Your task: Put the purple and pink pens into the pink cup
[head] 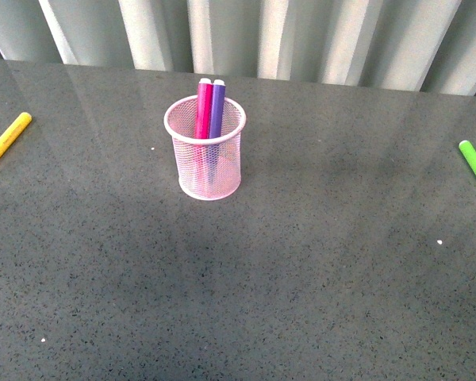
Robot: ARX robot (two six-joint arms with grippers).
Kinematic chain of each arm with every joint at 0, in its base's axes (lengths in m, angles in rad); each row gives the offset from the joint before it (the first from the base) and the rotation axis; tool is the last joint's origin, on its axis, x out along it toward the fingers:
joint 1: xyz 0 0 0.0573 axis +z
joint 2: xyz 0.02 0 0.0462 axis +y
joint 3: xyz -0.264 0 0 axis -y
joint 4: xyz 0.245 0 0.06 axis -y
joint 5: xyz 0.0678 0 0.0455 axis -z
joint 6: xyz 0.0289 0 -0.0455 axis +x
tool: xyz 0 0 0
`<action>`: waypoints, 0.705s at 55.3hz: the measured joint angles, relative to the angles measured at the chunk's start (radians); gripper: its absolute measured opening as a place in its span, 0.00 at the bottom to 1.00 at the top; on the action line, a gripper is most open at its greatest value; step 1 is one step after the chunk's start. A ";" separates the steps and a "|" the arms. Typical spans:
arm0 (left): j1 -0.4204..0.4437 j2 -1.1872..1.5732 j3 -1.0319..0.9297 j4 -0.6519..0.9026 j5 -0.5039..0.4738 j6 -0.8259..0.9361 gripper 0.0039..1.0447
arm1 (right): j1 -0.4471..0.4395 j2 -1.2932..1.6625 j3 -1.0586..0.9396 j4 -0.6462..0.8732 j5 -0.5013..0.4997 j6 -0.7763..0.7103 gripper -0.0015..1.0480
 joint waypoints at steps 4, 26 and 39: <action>0.000 0.000 0.000 0.000 0.000 0.000 0.94 | -0.020 -0.063 -0.048 -0.016 -0.015 0.000 0.03; 0.000 0.000 0.000 0.000 0.000 0.000 0.94 | -0.121 -0.257 -0.204 -0.063 -0.119 0.000 0.03; 0.000 0.000 0.000 0.000 0.000 0.000 0.94 | -0.130 -0.436 -0.237 -0.202 -0.125 0.000 0.03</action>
